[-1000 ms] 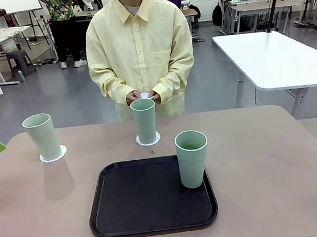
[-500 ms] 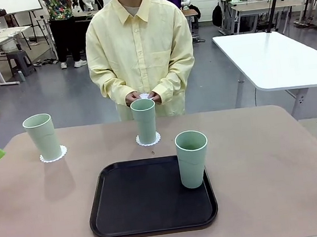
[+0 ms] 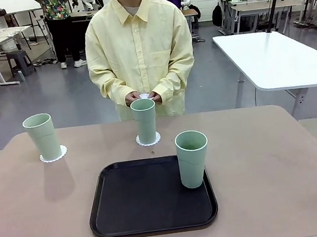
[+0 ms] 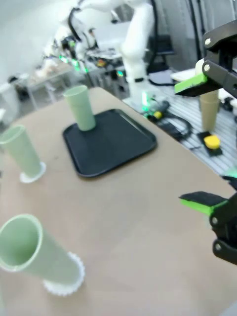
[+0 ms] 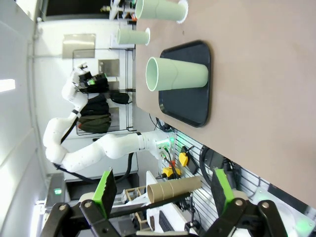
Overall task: Place coasters on the table and set cups on them.
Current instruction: Take one Reusable plastic cup from the Flat Tray and place it on a coaster set by the human.
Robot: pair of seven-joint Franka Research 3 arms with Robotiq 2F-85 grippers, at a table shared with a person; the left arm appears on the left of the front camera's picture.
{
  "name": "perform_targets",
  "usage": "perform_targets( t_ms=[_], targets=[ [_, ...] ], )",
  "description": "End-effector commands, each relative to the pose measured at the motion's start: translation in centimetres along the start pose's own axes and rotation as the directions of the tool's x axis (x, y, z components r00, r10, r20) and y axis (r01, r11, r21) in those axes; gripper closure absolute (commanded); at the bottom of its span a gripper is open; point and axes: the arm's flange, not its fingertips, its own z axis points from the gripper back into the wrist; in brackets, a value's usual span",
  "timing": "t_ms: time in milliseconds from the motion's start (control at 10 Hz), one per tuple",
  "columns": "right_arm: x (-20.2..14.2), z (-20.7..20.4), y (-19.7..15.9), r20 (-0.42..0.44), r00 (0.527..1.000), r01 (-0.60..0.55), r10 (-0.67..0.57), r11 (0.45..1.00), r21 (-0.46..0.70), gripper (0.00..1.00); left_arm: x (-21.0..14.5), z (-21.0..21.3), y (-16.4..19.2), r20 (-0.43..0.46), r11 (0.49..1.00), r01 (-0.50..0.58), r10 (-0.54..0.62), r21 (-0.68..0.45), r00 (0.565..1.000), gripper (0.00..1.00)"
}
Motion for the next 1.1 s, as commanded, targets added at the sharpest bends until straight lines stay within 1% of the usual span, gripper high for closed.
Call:
perform_targets(
  t_ms=[0, 100, 200, 600, 700, 1000],
  targets=[
    [0.0, 0.0, 0.1, 0.000, 1.000, -0.008, 0.008, 1.000, 0.011, 0.00, 0.4, 2.9, 3.0, 0.069, 0.995, 0.004, 0.003, -0.103, 0.998, 0.00],
    [0.0, 0.0, 0.1, 0.000, 1.000, -0.008, 0.008, 1.000, 0.011, 0.00, -0.1, 4.3, 4.1, 0.090, 0.989, -0.003, 0.016, -0.146, 0.996, 0.00],
    [0.0, 0.0, 0.1, 0.000, 1.000, -0.008, 0.008, 1.000, 0.011, 0.00, -0.8, 5.4, 5.3, 0.091, 0.983, -0.010, 0.027, -0.181, 0.996, 0.00],
    [0.0, 0.0, 0.1, 0.000, 1.000, -0.008, 0.008, 1.000, 0.011, 0.00, -2.2, 9.6, 7.7, 0.096, 0.956, -0.067, 0.098, -0.287, 0.991, 0.00],
    [0.0, 0.0, 0.1, 0.000, 1.000, -0.008, 0.008, 1.000, 0.011, 0.00, -2.2, 9.8, 8.0, 0.081, 0.952, -0.088, 0.117, -0.293, 0.990, 0.00],
    [0.0, 0.0, 0.1, 0.000, 1.000, -0.008, 0.008, 1.000, 0.011, 0.00, -2.3, 9.7, 8.4, 0.085, 0.951, -0.105, 0.135, -0.289, 0.987, 0.00]
  ],
)
